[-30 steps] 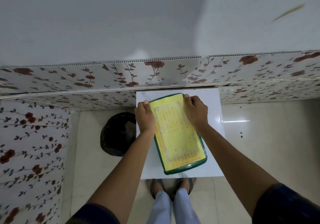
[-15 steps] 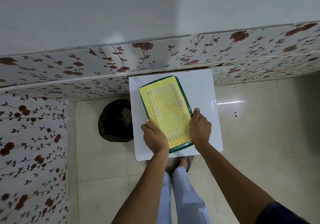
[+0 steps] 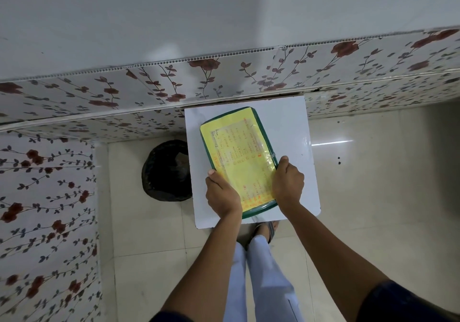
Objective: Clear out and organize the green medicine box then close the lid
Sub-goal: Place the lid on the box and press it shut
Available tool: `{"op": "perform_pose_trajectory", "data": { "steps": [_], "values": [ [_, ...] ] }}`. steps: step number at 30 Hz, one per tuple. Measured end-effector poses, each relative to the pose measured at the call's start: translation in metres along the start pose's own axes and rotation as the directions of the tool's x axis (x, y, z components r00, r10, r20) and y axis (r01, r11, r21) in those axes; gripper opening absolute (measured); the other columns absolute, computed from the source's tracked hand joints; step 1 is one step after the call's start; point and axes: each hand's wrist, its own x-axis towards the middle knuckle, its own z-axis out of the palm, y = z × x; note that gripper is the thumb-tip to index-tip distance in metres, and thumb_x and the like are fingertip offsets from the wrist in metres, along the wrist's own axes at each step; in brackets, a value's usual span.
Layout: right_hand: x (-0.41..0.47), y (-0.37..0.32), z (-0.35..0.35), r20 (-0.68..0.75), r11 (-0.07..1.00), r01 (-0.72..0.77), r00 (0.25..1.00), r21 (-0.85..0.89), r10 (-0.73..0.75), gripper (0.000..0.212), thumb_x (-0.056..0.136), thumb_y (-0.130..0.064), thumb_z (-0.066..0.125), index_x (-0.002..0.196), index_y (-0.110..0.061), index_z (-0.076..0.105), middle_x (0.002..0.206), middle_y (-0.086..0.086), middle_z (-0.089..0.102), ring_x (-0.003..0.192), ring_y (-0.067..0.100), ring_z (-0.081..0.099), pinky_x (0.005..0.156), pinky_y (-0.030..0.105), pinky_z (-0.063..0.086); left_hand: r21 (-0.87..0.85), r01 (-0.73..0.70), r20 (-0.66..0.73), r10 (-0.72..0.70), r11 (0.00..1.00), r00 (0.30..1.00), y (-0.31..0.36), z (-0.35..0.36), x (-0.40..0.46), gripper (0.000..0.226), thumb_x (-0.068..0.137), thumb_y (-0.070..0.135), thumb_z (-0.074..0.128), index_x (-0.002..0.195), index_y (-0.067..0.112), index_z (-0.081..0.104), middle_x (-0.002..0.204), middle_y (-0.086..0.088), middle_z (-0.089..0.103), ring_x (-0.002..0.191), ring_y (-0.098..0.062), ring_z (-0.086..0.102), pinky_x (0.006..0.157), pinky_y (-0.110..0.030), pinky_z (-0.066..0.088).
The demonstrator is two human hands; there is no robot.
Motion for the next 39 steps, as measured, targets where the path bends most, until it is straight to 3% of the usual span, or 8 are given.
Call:
{"op": "perform_pose_trajectory", "data": {
  "steps": [6, 12, 16, 21, 25, 28, 33, 39],
  "values": [
    [-0.003, -0.006, -0.006, 0.018, 0.997, -0.068, 0.998, 0.042, 0.067, 0.035, 0.096, -0.021, 0.019, 0.079, -0.007, 0.046, 0.068, 0.009, 0.053, 0.077, 0.036, 0.062, 0.067, 0.042, 0.050, -0.002, 0.036, 0.012, -0.036, 0.999, 0.999, -0.001, -0.006, -0.003, 0.050, 0.098, 0.042, 0.022, 0.100, 0.004, 0.053, 0.092, -0.010, 0.059, 0.081, -0.031, 0.058, 0.062, -0.026, 0.039],
    [-0.007, -0.007, -0.007, 0.036, 0.997, -0.047, 0.998, 0.062, 0.045, 0.038, 0.089, -0.029, 0.012, 0.079, -0.008, 0.043, 0.071, 0.011, 0.054, 0.074, 0.034, 0.060, 0.068, 0.044, 0.051, 0.000, 0.340, -0.063, -0.339, 0.940, 0.939, -0.009, -0.009, -0.024, 0.051, 0.099, 0.027, 0.020, 0.114, -0.005, 0.057, 0.123, -0.023, 0.059, 0.111, -0.041, 0.053, 0.085, -0.035, 0.038],
    [0.000, -0.001, -0.003, 0.058, 0.990, -0.100, 0.994, 0.102, 0.094, 0.038, 0.097, -0.026, 0.017, 0.076, -0.010, 0.044, 0.059, -0.001, 0.045, 0.067, 0.026, 0.056, 0.062, 0.034, 0.044, 0.186, 0.302, -0.018, -0.304, 0.935, 0.953, -0.013, -0.011, -0.013, 0.037, 0.095, 0.010, 0.021, 0.109, -0.008, 0.052, 0.121, -0.029, 0.056, 0.112, -0.044, 0.052, 0.090, -0.047, 0.044],
    [0.002, 0.003, 0.000, 0.049, 0.992, -0.085, 0.995, 0.093, 0.081, 0.038, 0.098, -0.025, 0.017, 0.073, -0.013, 0.043, 0.059, -0.002, 0.046, 0.065, 0.024, 0.055, 0.060, 0.032, 0.042, 0.152, 0.348, -0.014, -0.350, 0.925, 0.937, -0.015, -0.010, -0.011, 0.028, 0.096, 0.022, 0.021, 0.089, 0.007, 0.044, 0.121, -0.027, 0.057, 0.114, -0.041, 0.051, 0.098, -0.045, 0.040],
    [0.004, 0.005, 0.002, 0.047, 0.991, -0.080, 0.996, 0.107, 0.075, 0.042, 0.098, -0.025, 0.017, 0.060, -0.020, 0.034, 0.056, -0.002, 0.043, 0.056, 0.018, 0.047, 0.058, 0.029, 0.036, 0.032, 0.313, -0.098, -0.308, 0.949, 0.946, -0.014, -0.008, -0.012, 0.045, 0.097, 0.021, 0.024, 0.099, -0.007, 0.060, 0.112, -0.026, 0.063, 0.102, -0.041, 0.057, 0.076, -0.035, 0.040],
    [0.006, 0.009, -0.002, 0.092, 0.991, -0.087, 0.993, 0.104, 0.078, 0.041, 0.098, -0.022, 0.018, 0.060, -0.018, 0.032, 0.055, 0.000, 0.041, 0.060, 0.022, 0.046, 0.056, 0.029, 0.034, 0.016, 0.310, -0.068, -0.308, 0.951, 0.949, -0.014, -0.012, -0.015, 0.048, 0.098, 0.025, 0.025, 0.101, -0.006, 0.062, 0.112, -0.025, 0.064, 0.100, -0.039, 0.058, 0.079, -0.037, 0.042],
    [0.027, -0.020, -0.012, 0.165, 0.991, 0.040, 0.984, 0.124, -0.060, 0.036, 0.098, -0.030, 0.020, 0.088, -0.009, 0.047, 0.070, 0.001, 0.048, 0.077, 0.027, 0.051, 0.067, 0.032, 0.037, -0.006, 0.118, -0.003, -0.118, 0.993, 0.993, 0.027, -0.012, 0.019, 0.052, 0.099, 0.037, 0.023, 0.117, 0.000, 0.055, 0.125, -0.022, 0.057, 0.113, -0.038, 0.054, 0.093, -0.041, 0.041],
    [0.087, -0.105, -0.001, 0.159, 0.987, 0.148, 0.975, 0.070, -0.157, 0.061, 0.096, -0.048, 0.020, 0.122, -0.001, 0.048, 0.117, 0.023, 0.060, 0.107, 0.038, 0.057, 0.087, 0.042, 0.044, 0.203, -0.159, 0.066, 0.148, 0.966, 0.987, 0.103, 0.019, 0.090, 0.059, 0.099, 0.039, 0.018, 0.119, -0.005, 0.052, 0.126, -0.025, 0.055, 0.110, -0.039, 0.055, 0.075, -0.036, 0.037]
  ]
}}
